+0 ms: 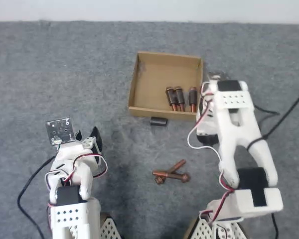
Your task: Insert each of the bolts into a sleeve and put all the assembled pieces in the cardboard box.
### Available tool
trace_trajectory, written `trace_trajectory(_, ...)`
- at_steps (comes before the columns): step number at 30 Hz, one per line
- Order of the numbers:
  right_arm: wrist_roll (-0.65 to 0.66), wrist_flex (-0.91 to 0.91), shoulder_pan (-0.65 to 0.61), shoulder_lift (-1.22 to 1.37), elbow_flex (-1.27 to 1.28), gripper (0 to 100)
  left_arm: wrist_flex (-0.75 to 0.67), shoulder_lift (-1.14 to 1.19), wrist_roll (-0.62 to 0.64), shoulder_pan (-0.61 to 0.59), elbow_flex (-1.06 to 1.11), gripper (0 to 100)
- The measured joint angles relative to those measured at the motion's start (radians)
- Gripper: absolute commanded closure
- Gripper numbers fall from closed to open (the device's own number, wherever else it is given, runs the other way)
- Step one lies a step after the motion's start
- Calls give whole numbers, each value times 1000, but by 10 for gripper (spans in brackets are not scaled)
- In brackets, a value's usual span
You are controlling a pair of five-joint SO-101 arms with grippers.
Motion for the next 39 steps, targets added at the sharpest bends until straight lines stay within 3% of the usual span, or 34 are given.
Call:
trace_trajectory(5,0,-138,44,-63,153,990,0,0,0,0,0,844)
trace_trajectory(14,0,-565,120,-69,417,988,0,0,0,0,0,844)
trace_trajectory(22,0,-588,120,-69,428,868,0,0,0,0,0,844)
trace_trajectory(32,91,-460,120,-89,427,932,0,0,0,0,0,844)
trace_trajectory(39,92,-508,120,-89,427,934,0,0,0,0,0,844)
